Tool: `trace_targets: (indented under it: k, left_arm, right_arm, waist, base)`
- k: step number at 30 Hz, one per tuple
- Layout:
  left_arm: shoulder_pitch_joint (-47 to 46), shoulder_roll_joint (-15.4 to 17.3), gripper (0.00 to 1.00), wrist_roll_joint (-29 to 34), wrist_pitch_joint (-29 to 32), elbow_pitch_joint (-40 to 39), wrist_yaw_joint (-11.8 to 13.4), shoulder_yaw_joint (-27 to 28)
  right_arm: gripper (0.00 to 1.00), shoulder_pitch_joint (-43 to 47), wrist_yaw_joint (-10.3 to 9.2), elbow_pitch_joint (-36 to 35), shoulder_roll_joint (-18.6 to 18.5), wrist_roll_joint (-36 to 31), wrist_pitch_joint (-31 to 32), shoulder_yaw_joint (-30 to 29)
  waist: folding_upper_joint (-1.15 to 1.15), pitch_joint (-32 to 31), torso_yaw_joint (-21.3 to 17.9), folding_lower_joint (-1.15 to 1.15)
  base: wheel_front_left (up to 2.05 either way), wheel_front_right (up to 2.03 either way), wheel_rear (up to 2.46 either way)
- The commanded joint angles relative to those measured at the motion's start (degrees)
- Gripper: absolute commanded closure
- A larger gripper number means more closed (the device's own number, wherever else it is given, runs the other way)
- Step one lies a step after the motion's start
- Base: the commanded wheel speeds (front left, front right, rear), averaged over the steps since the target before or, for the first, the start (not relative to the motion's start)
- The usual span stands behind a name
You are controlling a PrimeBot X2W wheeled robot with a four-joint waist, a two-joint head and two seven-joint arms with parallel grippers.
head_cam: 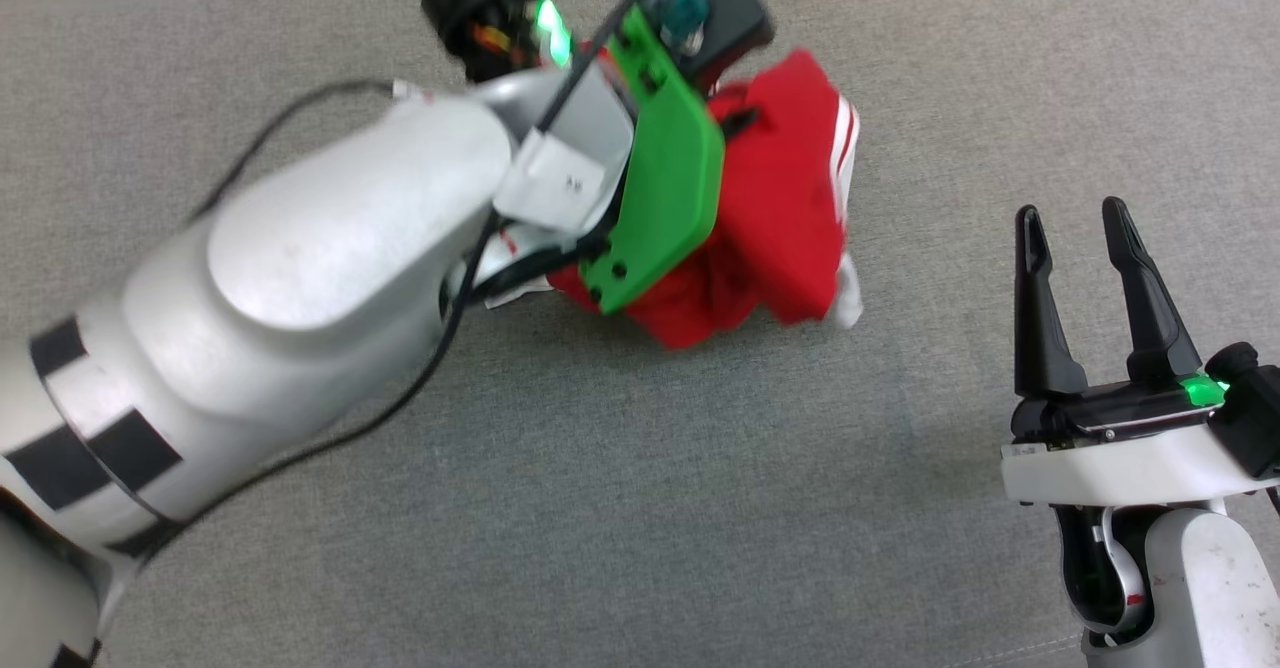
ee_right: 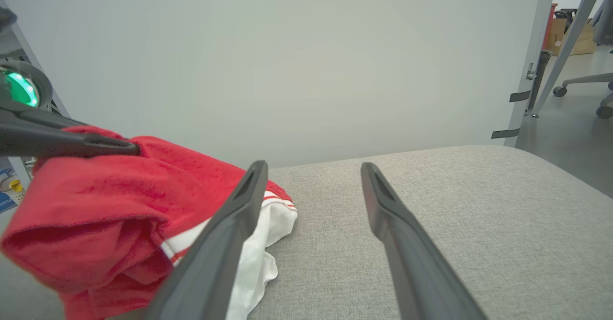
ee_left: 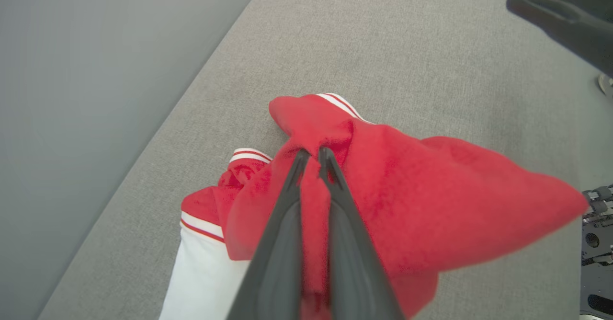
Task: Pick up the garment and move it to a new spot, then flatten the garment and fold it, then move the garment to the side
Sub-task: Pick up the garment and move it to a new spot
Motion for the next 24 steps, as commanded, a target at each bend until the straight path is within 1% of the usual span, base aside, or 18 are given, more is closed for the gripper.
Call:
trace_targets:
  k: [1, 8, 14, 17, 19, 20, 21, 24]
  left_arm:
    - [3.0, 0.3, 1.0, 0.4, -0.6, 1.1, -0.2, -0.9]
    - [14.5, -0.4, 1.0, 3.6, -1.9, 7.0, -0.2, -2.4]
    - [23.9, -2.8, 1.0, 4.6, -1.9, 10.8, -0.2, -2.5]
    - [26.4, -3.9, 1.0, 5.1, -1.9, 12.3, -0.2, -2.5]
    - [26.7, -4.4, 1.0, 5.1, -3.8, 13.0, -0.2, -2.5]
    - [26.5, -4.6, 0.64, 5.3, -5.1, 13.4, -0.2, -2.4]
    - [26.0, -4.9, 0.0, 6.0, -7.1, 14.0, -0.1, -2.1]
    - [25.2, -5.9, 0.0, 8.1, -12.9, 14.9, 0.5, -0.9]
  right_arm:
    - [0.0, 0.4, -0.04, -0.3, -0.1, 0.2, -0.3, -0.2]
    - [0.0, 0.3, -0.04, 0.1, -0.1, -0.3, -0.3, -0.7]
    - [0.0, 0.3, -0.04, 0.7, -0.1, -1.0, -0.3, -0.3]
    - [0.0, 0.3, -0.04, 0.8, -0.1, -1.3, -0.3, -0.2]
    - [0.0, 0.5, -0.04, 1.0, -0.1, -1.5, -0.3, -0.2]
    - [0.0, 0.6, -0.04, 1.1, -0.1, -1.6, -0.3, -0.3]
    - [0.0, 0.8, -0.04, 1.2, -0.1, -1.7, -0.3, -0.4]
    - [0.0, 1.7, -0.04, 1.5, -0.1, -2.1, -0.3, -0.9]
  waist:
    - [0.29, 0.4, 0.1, 0.0]
    - [0.29, 0.4, 2.4, 0.0]
    - [0.29, 0.0, 4.2, 0.0]
    - [0.29, -0.4, 4.7, 0.0]
    - [0.29, -0.8, 4.9, 0.0]
    - [0.29, -1.1, 5.0, 0.0]
    - [0.29, -1.5, 5.2, 0.0]
    - [0.29, -3.0, 5.9, 0.0]
  base:
    - [0.0, 0.0, 0.0]
    - [0.0, 0.0, 0.0]
    - [0.0, 0.0, 0.0]
    - [0.0, 0.0, 0.0]
    - [0.0, 0.0, 0.0]
    - [0.0, 0.0, 0.0]
    - [0.0, 0.0, 0.0]
    - [0.0, 0.0, 0.0]
